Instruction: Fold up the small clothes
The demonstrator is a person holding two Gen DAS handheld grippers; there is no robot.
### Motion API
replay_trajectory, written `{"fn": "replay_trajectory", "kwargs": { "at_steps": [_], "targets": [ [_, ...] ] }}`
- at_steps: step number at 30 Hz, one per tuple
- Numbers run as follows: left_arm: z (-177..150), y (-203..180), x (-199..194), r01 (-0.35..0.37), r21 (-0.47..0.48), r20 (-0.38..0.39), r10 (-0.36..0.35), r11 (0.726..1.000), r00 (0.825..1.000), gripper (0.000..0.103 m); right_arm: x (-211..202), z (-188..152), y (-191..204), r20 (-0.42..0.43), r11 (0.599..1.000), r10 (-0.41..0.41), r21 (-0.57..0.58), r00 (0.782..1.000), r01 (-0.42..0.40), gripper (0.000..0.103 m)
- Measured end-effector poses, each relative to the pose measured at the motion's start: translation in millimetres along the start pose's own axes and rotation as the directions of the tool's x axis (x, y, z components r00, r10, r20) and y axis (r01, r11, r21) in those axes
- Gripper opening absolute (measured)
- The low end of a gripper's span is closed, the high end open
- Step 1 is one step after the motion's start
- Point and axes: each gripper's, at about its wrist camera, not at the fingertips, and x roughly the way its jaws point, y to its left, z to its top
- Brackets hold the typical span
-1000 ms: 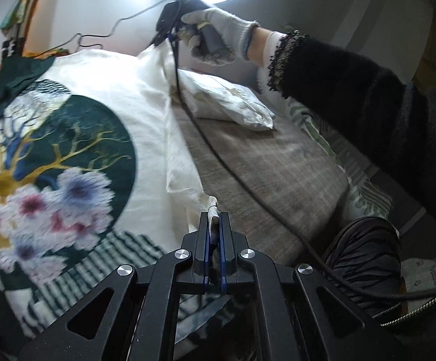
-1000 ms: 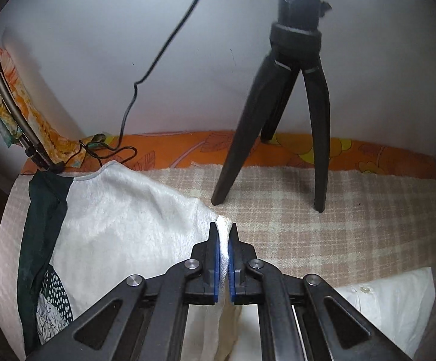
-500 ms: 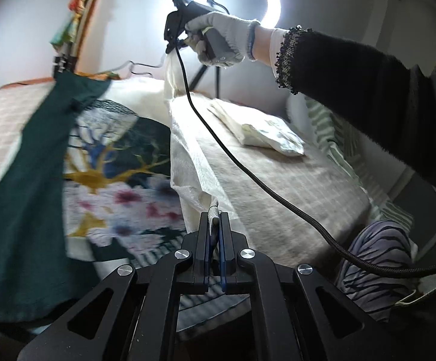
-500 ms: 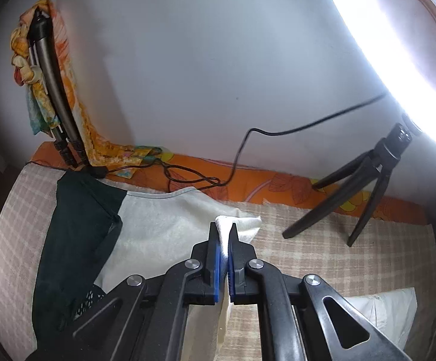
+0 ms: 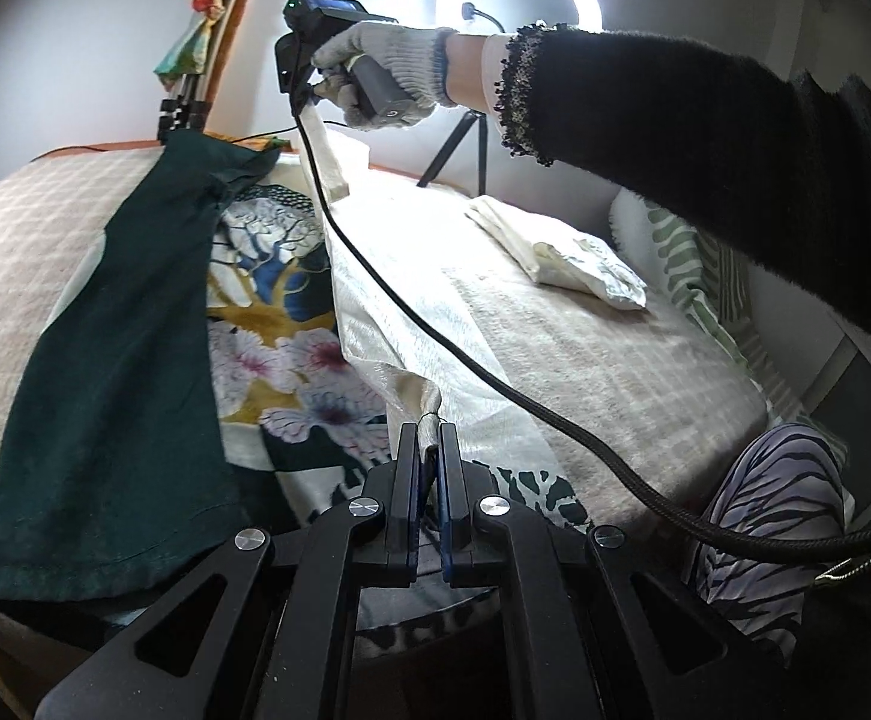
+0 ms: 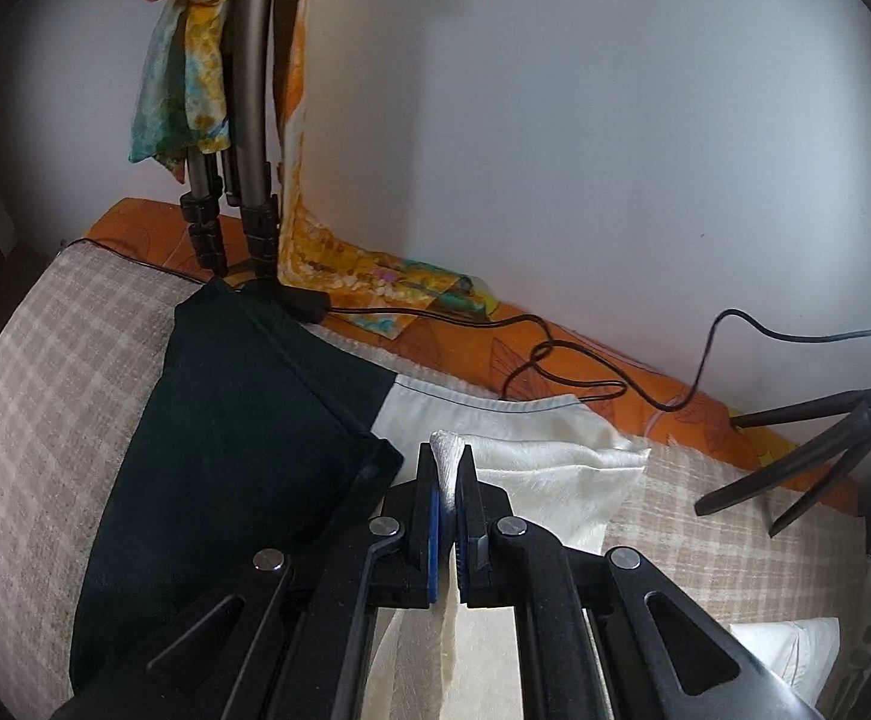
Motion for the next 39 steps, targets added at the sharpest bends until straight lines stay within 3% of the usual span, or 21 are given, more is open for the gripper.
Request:
{"fn": "replay_trajectory", "kwargs": {
  "at_steps": [15, 26, 31, 33, 35, 39],
  "targets": [
    [-6.4, 13.4, -3.2, -0.028, -0.033, -0.009, 0.028, 0.999, 1.000, 0.003, 28.0, 5.5, 36.2, -0.028, 1.000, 0.023, -0.013, 0.999, -0.023, 0.001],
    [-9.3, 14.3, -5.5, -0.044, -0.045, -0.005, 0.044, 0.998, 0.999, 0.003, 30.8, 10.2, 38.5, -0.015, 0.998, 0.061, 0.034, 0.998, -0.060, 0.001],
    [-12.2, 16.2, -0.6, -0.046, -0.055, -0.039, 0.043, 0.997, 0.998, 0.003, 38.3, 11.1, 41.5, -0.036, 0.998, 0.064, 0.024, 0.997, -0.063, 0.002],
    [-11.8, 15.6, -2.8, -0.047, -0.060, -0.041, 0.044, 0.997, 0.998, 0.005, 42.6, 9.4, 42.1, -0.057, 0.997, 0.071, 0.017, 0.996, -0.070, 0.013],
    [-10.4, 15.1, -6.2, -0.057, -0.053, -0.047, 0.054, 0.997, 0.997, 0.013, 38.0, 6.6, 39.2, -0.043, 0.997, 0.068, 0.027, 0.997, -0.067, 0.034],
    [-9.7, 16.7, -19.9, -0.063, -0.043, -0.032, 0.062, 0.997, 0.998, 0.018, 7.4, -1.6, 23.0, 0.009, 0.991, 0.128, 0.042, 0.992, -0.128, 0.035]
  ]
}}
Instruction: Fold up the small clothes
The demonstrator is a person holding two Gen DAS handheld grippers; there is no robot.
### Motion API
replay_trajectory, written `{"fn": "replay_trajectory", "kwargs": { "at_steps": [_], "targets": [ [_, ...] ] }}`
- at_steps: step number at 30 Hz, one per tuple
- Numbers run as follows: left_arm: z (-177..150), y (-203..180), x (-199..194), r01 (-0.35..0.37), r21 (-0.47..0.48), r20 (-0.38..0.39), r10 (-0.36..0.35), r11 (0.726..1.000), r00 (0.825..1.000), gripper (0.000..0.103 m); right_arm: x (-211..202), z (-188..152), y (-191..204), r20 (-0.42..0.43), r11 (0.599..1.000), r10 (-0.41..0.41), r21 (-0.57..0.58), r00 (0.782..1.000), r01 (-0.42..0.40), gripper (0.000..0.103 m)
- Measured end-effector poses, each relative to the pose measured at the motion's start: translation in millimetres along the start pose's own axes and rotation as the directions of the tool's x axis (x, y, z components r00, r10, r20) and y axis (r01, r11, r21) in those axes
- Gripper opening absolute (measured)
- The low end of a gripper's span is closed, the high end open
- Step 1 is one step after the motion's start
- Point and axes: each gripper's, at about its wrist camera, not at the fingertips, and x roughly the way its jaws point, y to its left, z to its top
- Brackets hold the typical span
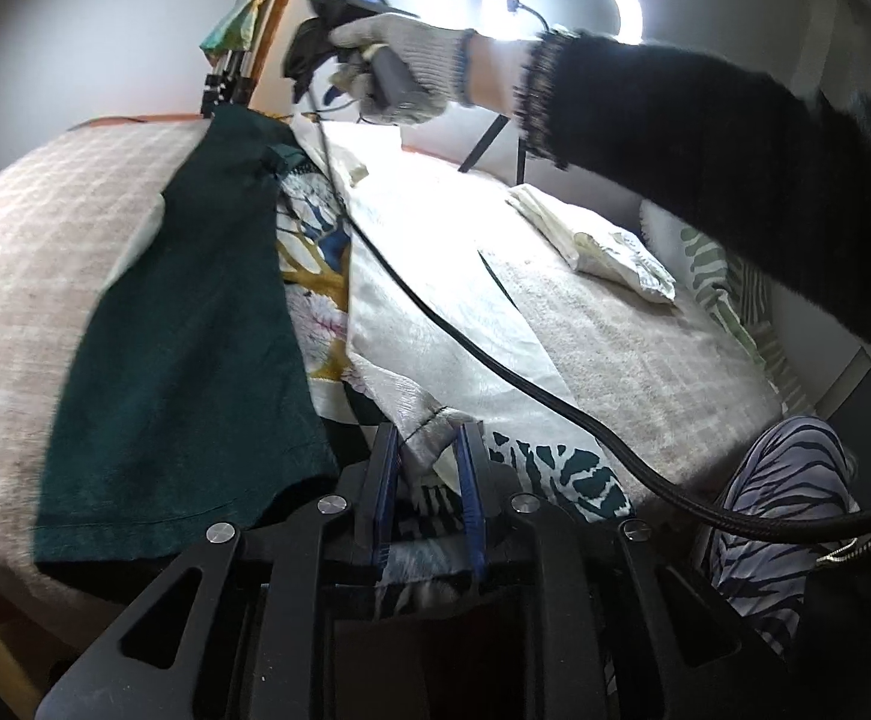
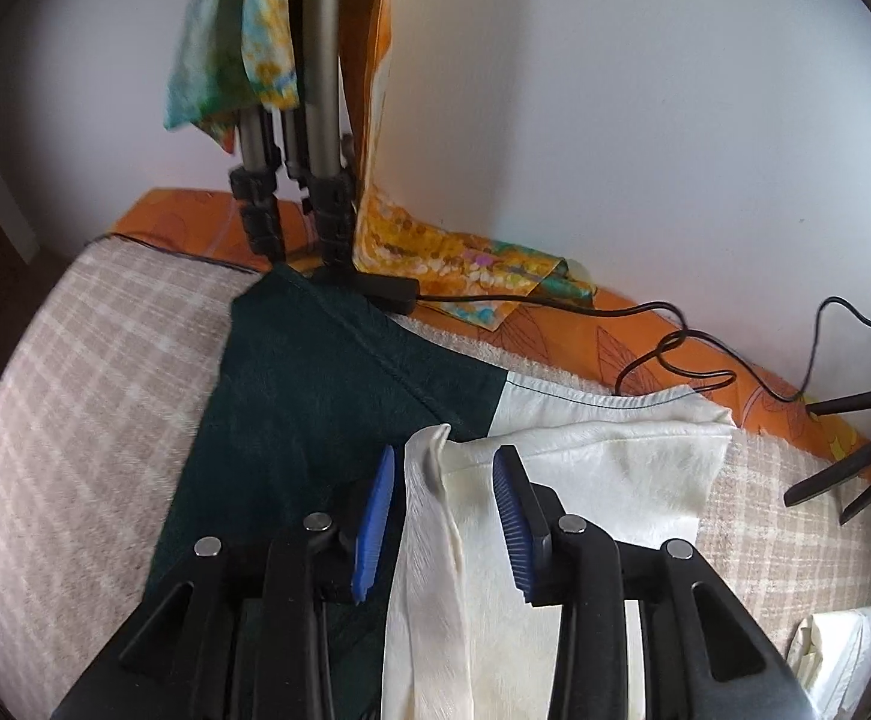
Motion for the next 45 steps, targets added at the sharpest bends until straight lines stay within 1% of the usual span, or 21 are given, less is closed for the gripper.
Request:
{"fn": "replay_trajectory", "kwargs": {
  "at_steps": [2, 6, 7, 9, 13, 14, 17, 20, 22, 23, 25, 28, 29, 31, 33, 36, 37, 39, 40, 42, 45],
  "targets": [
    [-0.7, 0.1, -8.3, -0.012, 0.018, 0.010, 0.012, 1.000, 1.000, 0.018, -23.5, -7.4, -10.0, 0.035, 1.000, 0.010, 0.004, 0.999, -0.010, 0.035],
    [-1.4, 3.4, -27.7, -0.060, 0.053, 0.051, 0.058, 0.997, 0.997, 0.018, -70.0, -32.8, -37.7, 0.082, 0.996, 0.089, 0.025, 0.993, -0.091, 0.036],
    [-1.4, 4.6, -30.1, -0.074, 0.061, 0.057, 0.071, 0.995, 0.996, 0.019, -81.0, -42.4, -43.4, 0.084, 0.994, 0.106, 0.023, 0.991, -0.108, 0.036],
    [-2.9, 6.1, -34.8, -0.104, 0.079, 0.068, 0.099, 0.991, 0.993, 0.029, -94.2, -56.5, -49.1, 0.082, 0.992, 0.127, 0.012, 0.989, -0.128, 0.036],
    [-8.0, 6.7, -36.4, -0.165, 0.129, 0.077, 0.156, 0.978, 0.985, 0.030, -104.9, -76.6, -49.4, 0.061, 0.984, 0.177, -0.011, 0.982, -0.177, 0.036],
    [-8.9, 5.0, -34.7, -0.178, 0.154, 0.077, 0.167, 0.972, 0.983, 0.030, -104.4, -79.6, -48.6, 0.054, 0.981, 0.194, -0.006, 0.979, -0.194, 0.036],
    [-12.4, -0.1, -22.4, -0.190, 0.245, 0.028, 0.189, 0.951, 0.982, 0.037, -94.0, -84.7, -40.3, 0.022, 0.965, 0.261, 0.010, 0.965, -0.262, 0.036],
    [-17.3, -4.6, -18.3, -0.204, 0.300, 0.032, 0.205, 0.932, 0.978, 0.038, -77.7, -89.6, -24.0, -0.021, 0.956, 0.293, 0.004, 0.956, -0.293, 0.038],
    [-19.6, -7.1, -13.6, -0.236, 0.338, 0.037, 0.238, 0.911, 0.971, 0.038, -62.5, -91.9, -14.6, -0.051, 0.954, 0.300, 0.013, 0.952, -0.300, 0.041],
    [-20.0, -6.9, -12.1, -0.244, 0.344, 0.039, 0.246, 0.907, 0.969, 0.038, -53.1, -93.0, -10.6, -0.068, 0.953, 0.303, 0.022, 0.951, -0.302, 0.041],
    [-19.7, -3.5, -7.6, -0.266, 0.345, 0.036, 0.271, 0.900, 0.962, 0.038, -35.5, -95.8, -4.9, -0.103, 0.953, 0.304, 0.046, 0.947, -0.301, 0.042],
    [-19.7, 2.2, -4.5, -0.274, 0.340, 0.030, 0.281, 0.900, 0.959, 0.038, -17.3, -99.2, 1.6, -0.145, 0.961, 0.276, 0.053, 0.950, -0.271, 0.042],
    [-20.0, 3.3, -4.2, -0.271, 0.339, 0.031, 0.277, 0.901, 0.960, 0.037, -12.7, -99.9, 2.8, -0.153, 0.961, 0.275, 0.058, 0.949, -0.269, 0.042],
    [-19.7, 3.6, -4.4, -0.274, 0.342, 0.043, 0.276, 0.899, 0.960, 0.027, -6.3, -100.8, 2.5, -0.156, 0.958, 0.285, 0.075, 0.946, -0.276, 0.041],
    [-20.5, 2.2, -3.2, -0.271, 0.359, 0.050, 0.272, 0.893, 0.961, 0.015, -3.2, -101.2, 3.0, -0.150, 0.960, 0.276, 0.084, 0.949, -0.266, 0.041],
    [-20.1, 1.5, -1.6, -0.265, 0.364, 0.053, 0.265, 0.893, 0.963, 0.008, -1.6, -101.1, 1.6, -0.143, 0.961, 0.273, 0.095, 0.951, -0.261, 0.042],
    [-19.4, 2.3, -1.8, -0.262, 0.359, 0.053, 0.261, 0.896, 0.964, 0.007, -2.3, -101.7, 2.9, -0.139, 0.961, 0.271, 0.092, 0.953, -0.260, 0.040],
    [-17.9, 4.9, -3.8, -0.252, 0.345, 0.057, 0.248, 0.904, 0.967, 0.003, -0.8, -101.9, 5.5, -0.134, 0.965, 0.258, 0.083, 0.957, -0.249, 0.025],
    [-17.0, 5.7, -5.9, -0.250, 0.340, 0.063, 0.243, 0.907, 0.968, 0.003, -0.3, -101.4, 7.9, -0.129, 0.968, 0.247, 0.075, 0.960, -0.239, 0.020],
    [-15.9, 5.7, -8.7, -0.247, 0.341, 0.071, 0.237, 0.907, 0.969, 0.002, -1.9, -101.6, 9.8, -0.118, 0.970, 0.239, 0.069, 0.964, -0.232, 0.004],
    [-15.2, 3.0, -12.5, -0.240, 0.345, 0.081, 0.226, 0.907, 0.971, 0.002, -6.8, -101.0, 10.7, -0.101, 0.974, 0.225, 0.056, 0.969, -0.221, 0.000]
  ]
}}
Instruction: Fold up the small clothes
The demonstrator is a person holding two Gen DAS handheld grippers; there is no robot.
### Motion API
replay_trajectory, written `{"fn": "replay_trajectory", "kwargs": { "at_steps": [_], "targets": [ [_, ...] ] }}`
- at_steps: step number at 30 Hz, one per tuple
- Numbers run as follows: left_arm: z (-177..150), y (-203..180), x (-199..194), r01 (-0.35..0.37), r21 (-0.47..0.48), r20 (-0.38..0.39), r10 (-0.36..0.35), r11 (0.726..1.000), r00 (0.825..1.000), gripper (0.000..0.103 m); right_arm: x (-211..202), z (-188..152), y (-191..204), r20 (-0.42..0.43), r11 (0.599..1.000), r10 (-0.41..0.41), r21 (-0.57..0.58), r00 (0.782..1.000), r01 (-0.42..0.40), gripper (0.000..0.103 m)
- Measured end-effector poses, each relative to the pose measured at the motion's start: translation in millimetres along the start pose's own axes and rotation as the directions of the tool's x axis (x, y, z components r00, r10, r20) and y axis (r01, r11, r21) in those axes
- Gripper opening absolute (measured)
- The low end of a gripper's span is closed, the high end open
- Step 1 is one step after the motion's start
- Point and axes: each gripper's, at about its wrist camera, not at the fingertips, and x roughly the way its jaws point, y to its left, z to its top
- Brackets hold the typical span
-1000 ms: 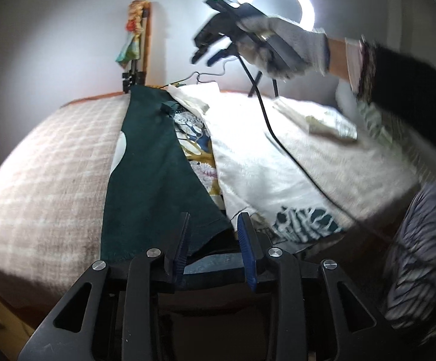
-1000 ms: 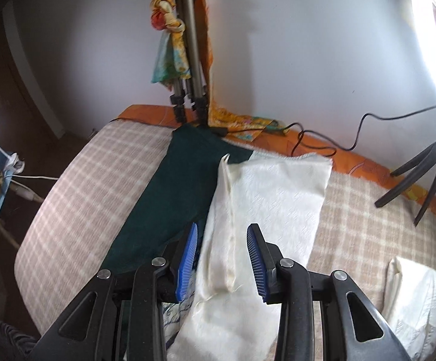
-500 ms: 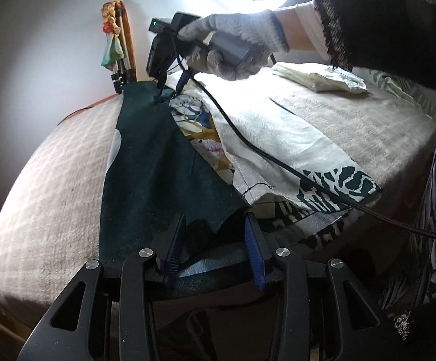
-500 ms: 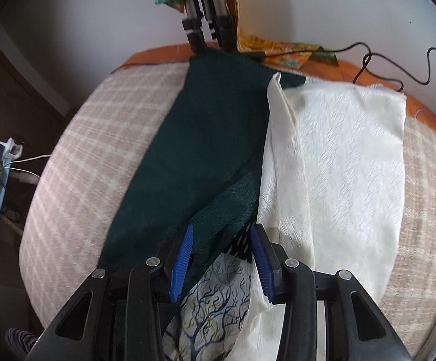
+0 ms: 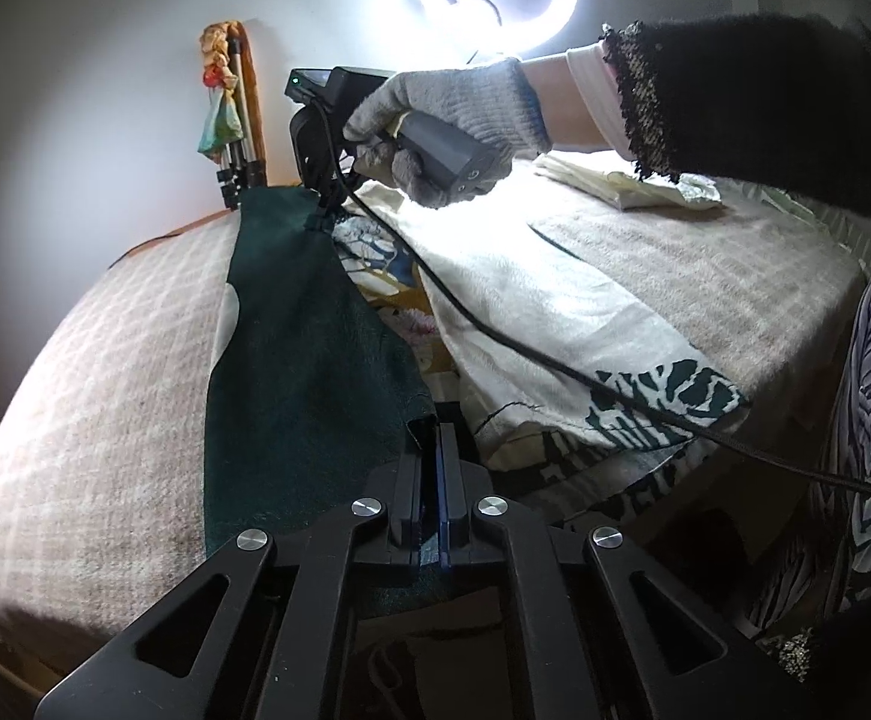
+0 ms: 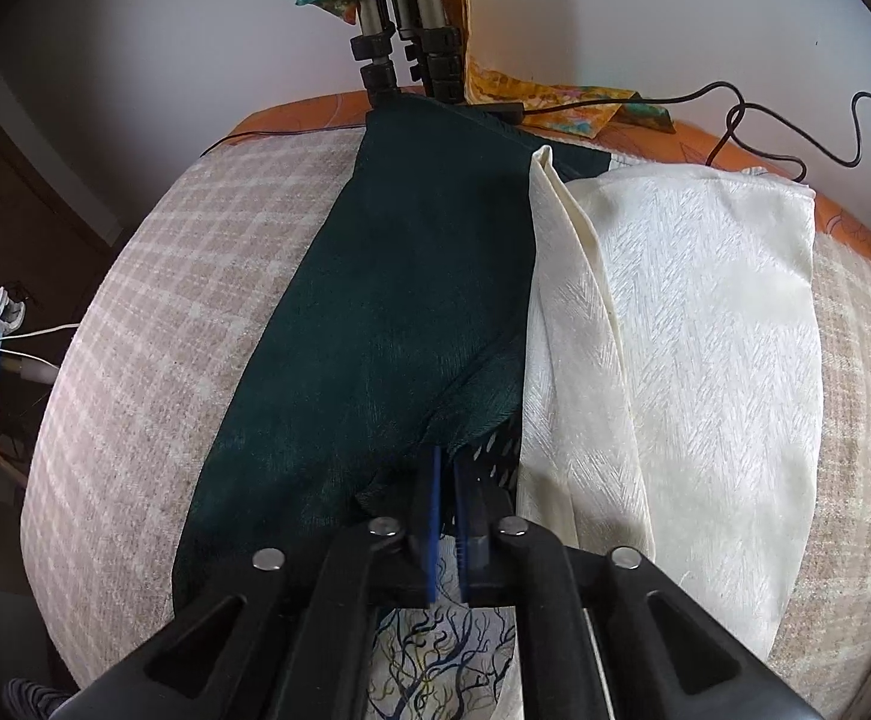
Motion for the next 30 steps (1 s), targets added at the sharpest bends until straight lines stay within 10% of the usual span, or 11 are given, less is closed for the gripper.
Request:
{"fn": "replay_trajectory", "kwargs": {
  "at_steps": [11, 15, 18, 24, 30],
  "targets": [
    [-5.3, -15.6, 5.6, 0.071, 0.075, -0.051, -0.067, 0.995, 0.996, 0.002, -3.9, -7.2, -13.0, -0.021, 0.998, -0.055, -0.028, 0.998, 0.055, 0.001],
    [-4.9, -18.2, -3.4, 0.103, 0.081, -0.066, -0.098, 0.991, 0.993, 0.026, -19.9, -14.0, -13.8, -0.010, 0.999, -0.032, -0.044, 0.999, 0.031, 0.030],
    [-1.1, -13.6, -15.3, 0.160, 0.048, -0.073, -0.156, 0.986, 0.985, 0.027, -48.5, -23.0, -19.2, 0.044, 0.998, -0.029, -0.053, 0.999, 0.032, 0.031],
    [8.8, 18.1, -49.4, 0.177, 0.040, -0.053, -0.175, 0.983, 0.983, 0.036, -120.8, -79.2, -39.0, 0.124, 1.000, 0.018, -0.028, 0.992, -0.015, 0.034],
    [14.4, 84.7, -45.8, 0.150, -0.172, -0.106, -0.170, 0.974, 0.980, 0.037, -157.6, -166.7, -50.5, 0.126, 0.997, 0.070, 0.025, 0.990, -0.074, 0.040]
  ]
}}
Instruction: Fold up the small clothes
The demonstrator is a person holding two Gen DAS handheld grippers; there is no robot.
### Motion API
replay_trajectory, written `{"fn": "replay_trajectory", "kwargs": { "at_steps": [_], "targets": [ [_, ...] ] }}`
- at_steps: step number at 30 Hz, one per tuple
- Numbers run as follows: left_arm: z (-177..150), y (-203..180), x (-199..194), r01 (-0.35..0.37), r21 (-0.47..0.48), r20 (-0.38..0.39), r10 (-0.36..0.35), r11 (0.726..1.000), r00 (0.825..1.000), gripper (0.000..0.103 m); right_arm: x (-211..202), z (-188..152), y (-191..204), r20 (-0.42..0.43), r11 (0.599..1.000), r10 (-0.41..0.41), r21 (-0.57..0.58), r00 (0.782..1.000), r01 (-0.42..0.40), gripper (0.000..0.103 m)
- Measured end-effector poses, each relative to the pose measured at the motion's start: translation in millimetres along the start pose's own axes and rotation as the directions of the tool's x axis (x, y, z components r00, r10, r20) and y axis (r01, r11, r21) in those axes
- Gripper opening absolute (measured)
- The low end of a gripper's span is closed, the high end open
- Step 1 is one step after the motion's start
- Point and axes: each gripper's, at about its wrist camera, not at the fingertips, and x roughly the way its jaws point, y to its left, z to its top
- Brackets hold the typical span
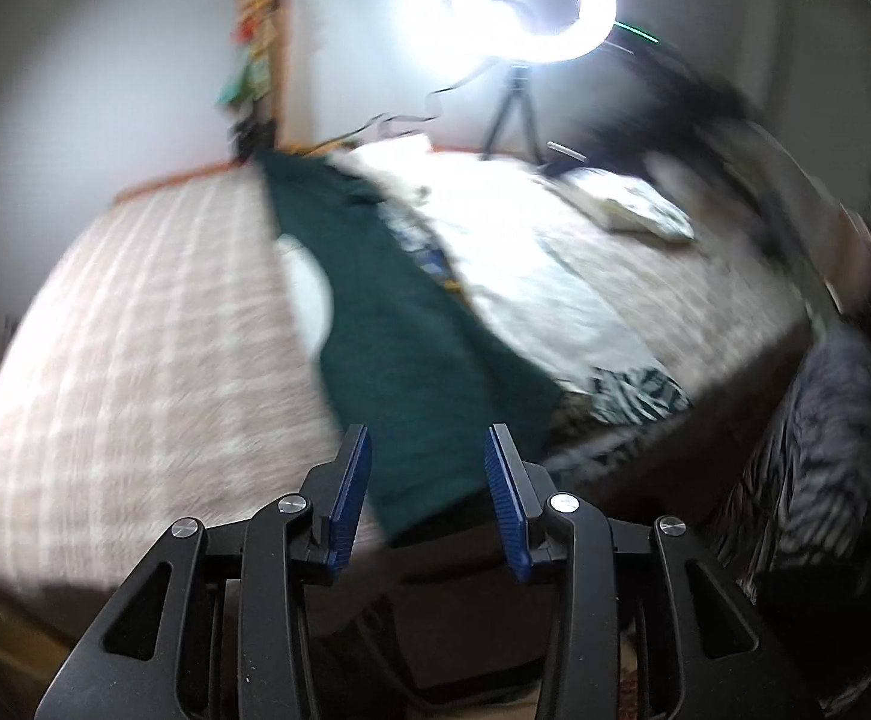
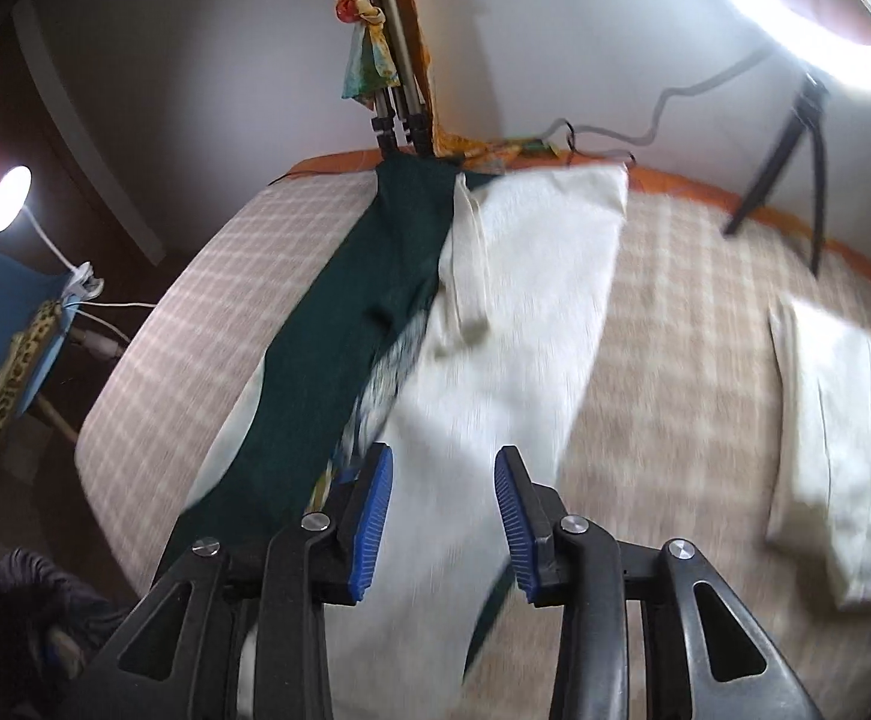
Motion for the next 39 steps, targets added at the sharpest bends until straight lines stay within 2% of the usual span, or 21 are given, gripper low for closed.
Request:
{"fn": "replay_trajectory", "kwargs": {
  "at_steps": [5, 9, 10, 16, 20, 22, 24, 25, 28, 31, 34, 39],
  "targets": [
    [-3.2, 37.0, 10.3, 0.073, -0.213, -0.061, -0.088, 0.974, 0.994, 0.038, 2.0, -81.3, -8.5, -0.119, 0.993, 0.075, 0.094, 0.990, -0.064, 0.042],
    [-7.6, 44.0, 22.0, 0.112, -0.273, -0.097, -0.143, 0.955, 0.985, 0.038, 11.5, -122.6, -13.8, -0.170, 0.974, 0.160, 0.187, 0.972, -0.127, 0.043],
    [-8.5, 44.5, 25.4, 0.114, -0.280, -0.105, -0.148, 0.953, 0.983, 0.038, 8.4, -127.6, -12.7, -0.140, 0.974, 0.158, 0.183, 0.977, -0.132, 0.043],
    [-11.1, 47.0, 38.6, 0.147, -0.336, -0.136, -0.203, 0.930, 0.970, 0.037, 9.8, -138.0, -5.7, -0.130, 0.973, 0.175, 0.178, 0.976, -0.150, 0.042],
    [-11.9, 47.7, 40.1, 0.155, -0.334, -0.136, -0.210, 0.930, 0.968, 0.035, 11.6, -142.6, -0.6, -0.126, 0.975, 0.183, 0.150, 0.975, -0.164, 0.034],
    [-11.7, 48.9, 40.5, 0.154, -0.343, -0.134, -0.210, 0.927, 0.968, 0.033, 11.1, -144.9, -1.1, -0.127, 0.975, 0.189, 0.138, 0.974, -0.172, 0.026],
    [-11.7, 49.8, 43.2, 0.152, -0.346, -0.143, -0.212, 0.926, 0.967, 0.015, 11.4, -148.7, -3.9, -0.122, 0.969, 0.216, 0.152, 0.969, -0.197, 0.016],
    [-11.9, 49.7, 43.4, 0.147, -0.343, -0.141, -0.206, 0.928, 0.968, 0.011, 11.9, -149.4, -5.8, -0.119, 0.965, 0.229, 0.161, 0.966, -0.209, 0.015],
    [-12.1, 47.1, 46.4, 0.150, -0.329, -0.148, -0.208, 0.932, 0.967, 0.007, 12.3, -150.9, -9.6, -0.112, 0.957, 0.248, 0.181, 0.962, -0.226, 0.011],
    [-10.7, 44.7, 48.7, 0.150, -0.317, -0.148, -0.205, 0.937, 0.968, 0.003, 13.6, -152.1, -15.4, -0.107, 0.951, 0.258, 0.207, 0.960, -0.232, 0.001],
    [-8.9, 45.0, 46.4, 0.160, -0.319, -0.134, -0.211, 0.934, 0.968, 0.002, 12.2, -153.6, -23.9, -0.095, 0.933, 0.280, 0.263, 0.955, -0.248, 0.000],
    [-8.7, 44.8, 40.5, 0.158, -0.310, -0.121, -0.203, 0.938, 0.972, 0.002, 6.6, -155.4, -24.1, -0.084, 0.932, 0.289, 0.254, 0.954, -0.260, 0.000]
  ]
}}
